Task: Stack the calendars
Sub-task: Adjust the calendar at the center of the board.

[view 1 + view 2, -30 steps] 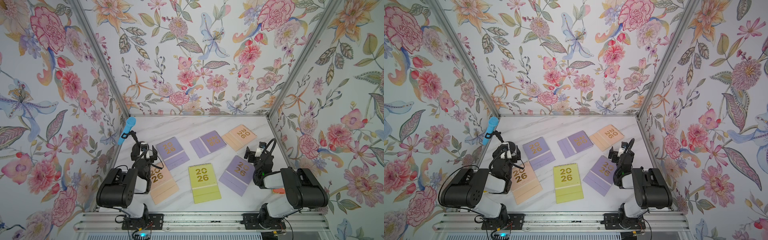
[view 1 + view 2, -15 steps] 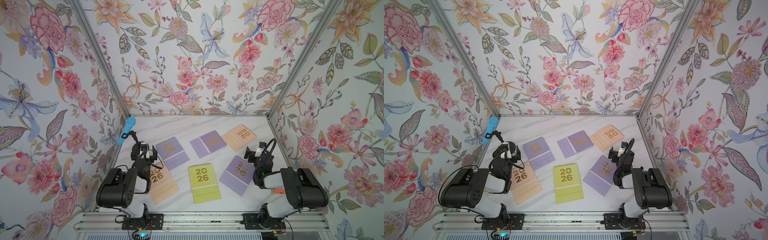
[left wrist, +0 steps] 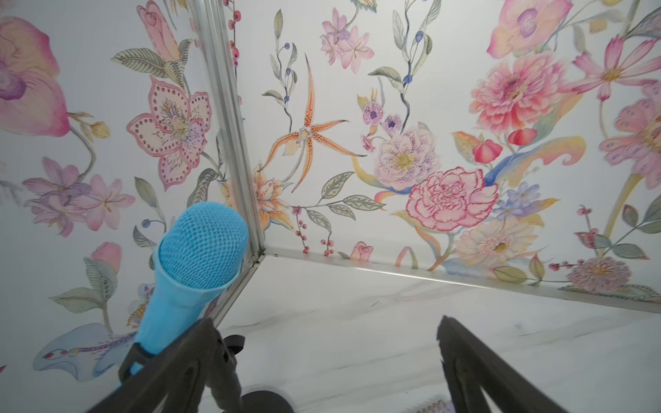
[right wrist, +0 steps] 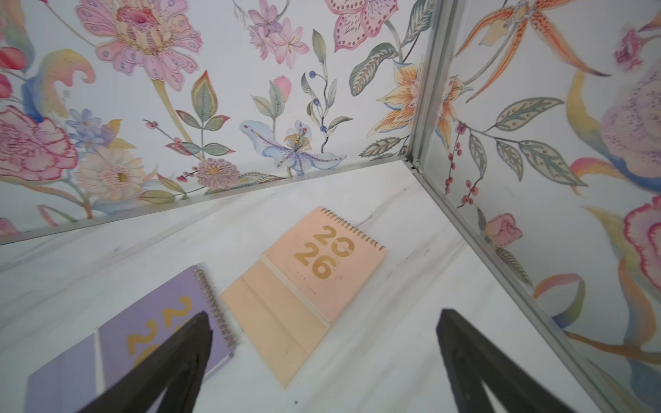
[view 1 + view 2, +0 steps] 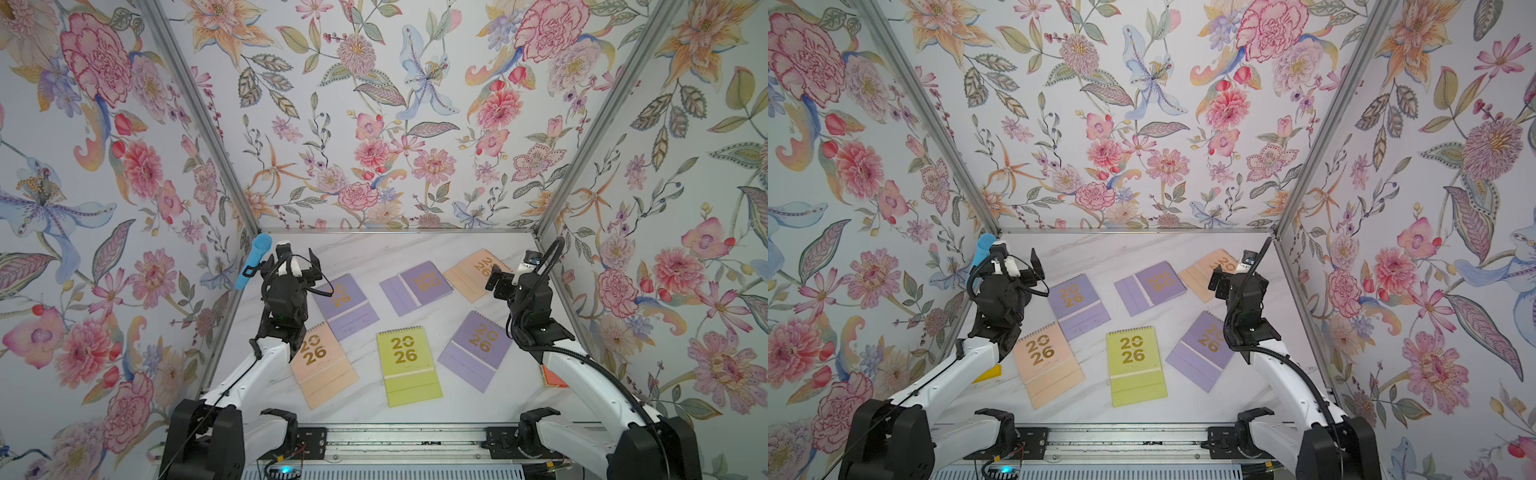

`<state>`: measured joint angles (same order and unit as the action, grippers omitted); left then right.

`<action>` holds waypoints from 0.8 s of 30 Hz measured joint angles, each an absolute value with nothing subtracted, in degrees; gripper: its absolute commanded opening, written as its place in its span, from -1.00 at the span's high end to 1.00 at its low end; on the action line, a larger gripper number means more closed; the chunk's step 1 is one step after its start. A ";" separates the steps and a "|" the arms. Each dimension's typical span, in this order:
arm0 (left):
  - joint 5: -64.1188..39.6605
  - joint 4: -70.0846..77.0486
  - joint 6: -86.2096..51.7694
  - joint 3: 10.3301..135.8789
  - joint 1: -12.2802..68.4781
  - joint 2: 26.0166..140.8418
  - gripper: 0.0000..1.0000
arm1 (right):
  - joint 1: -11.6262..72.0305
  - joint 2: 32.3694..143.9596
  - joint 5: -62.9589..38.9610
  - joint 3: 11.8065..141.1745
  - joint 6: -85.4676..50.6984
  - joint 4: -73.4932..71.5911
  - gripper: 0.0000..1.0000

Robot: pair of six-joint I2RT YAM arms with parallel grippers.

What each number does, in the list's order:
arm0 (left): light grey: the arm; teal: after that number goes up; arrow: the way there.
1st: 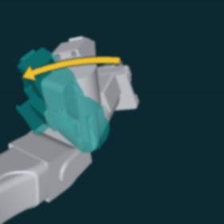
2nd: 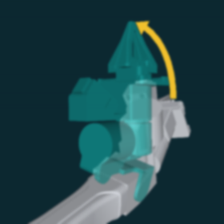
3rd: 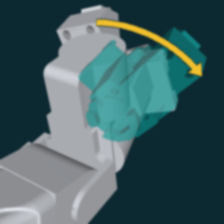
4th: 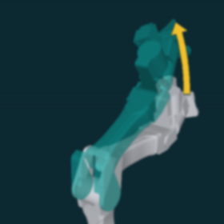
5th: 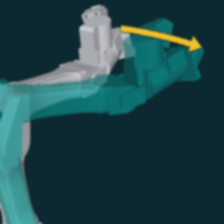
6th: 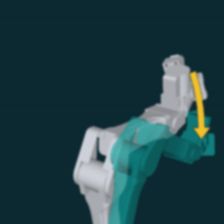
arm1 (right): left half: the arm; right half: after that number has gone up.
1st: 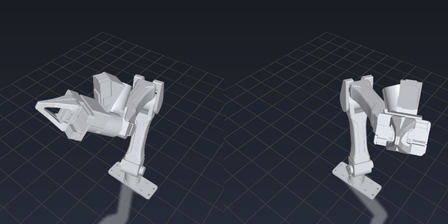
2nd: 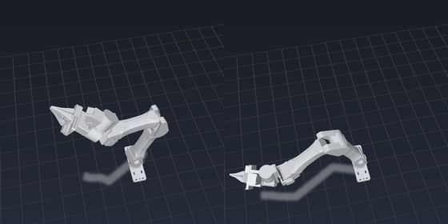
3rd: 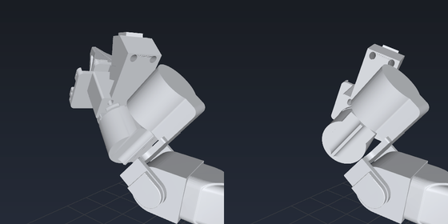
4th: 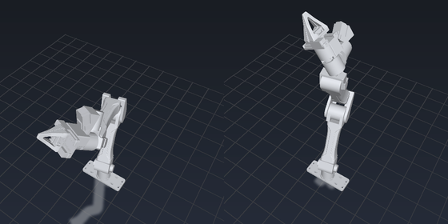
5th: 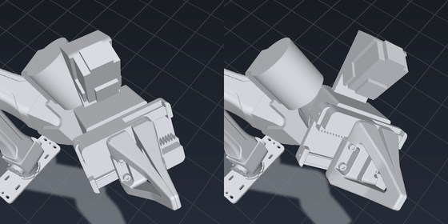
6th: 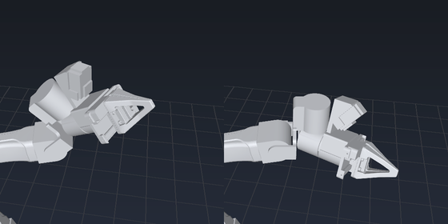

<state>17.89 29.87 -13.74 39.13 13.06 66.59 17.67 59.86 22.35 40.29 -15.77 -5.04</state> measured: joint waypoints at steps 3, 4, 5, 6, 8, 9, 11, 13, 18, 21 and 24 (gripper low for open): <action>14.48 20.71 -20.18 41.32 15.94 66.76 -0.77 | 25.58 57.95 20.25 40.64 -24.23 6.63 -0.99; 12.99 17.74 -22.28 41.30 17.12 67.13 -0.72 | 28.49 58.11 19.09 40.05 -27.05 9.58 -0.99; 11.60 15.46 -24.40 41.23 18.20 67.70 -0.64 | 31.07 58.43 17.87 39.31 -29.74 11.81 -0.99; 10.07 13.65 -26.65 40.82 19.44 68.45 -0.56 | 33.95 58.96 16.49 38.39 -32.45 13.76 -0.99; 7.33 11.46 -30.76 39.31 21.91 69.54 -0.39 | 39.46 60.62 13.56 36.40 -37.69 16.34 -0.99; 6.07 10.37 -32.88 38.28 23.55 70.11 -0.28 | 42.02 61.60 12.19 35.38 -40.05 16.93 -0.99; 4.34 9.19 -36.73 36.38 26.48 70.98 -0.02 | 45.56 63.55 9.69 33.61 -43.86 16.82 -0.99; 2.68 9.50 -40.40 33.91 28.75 71.79 0.23 | 47.20 65.73 6.76 31.99 -46.96 15.11 -0.99; -2.26 12.40 -47.59 29.54 29.65 77.06 0.63 | 47.44 72.44 1.08 31.57 -50.92 10.74 -0.99; -5.10 14.44 -50.43 28.73 29.65 80.01 0.82 | 47.62 74.72 -0.89 32.67 -51.79 8.08 -0.99; -7.70 16.25 -52.03 28.67 29.65 82.52 1.00 | 47.86 77.28 -2.87 33.78 -52.36 5.65 -0.99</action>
<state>-7.70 16.25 -52.03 28.67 29.65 82.52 47.86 77.28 -2.87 33.78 -52.36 5.65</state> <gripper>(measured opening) 0.048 0.993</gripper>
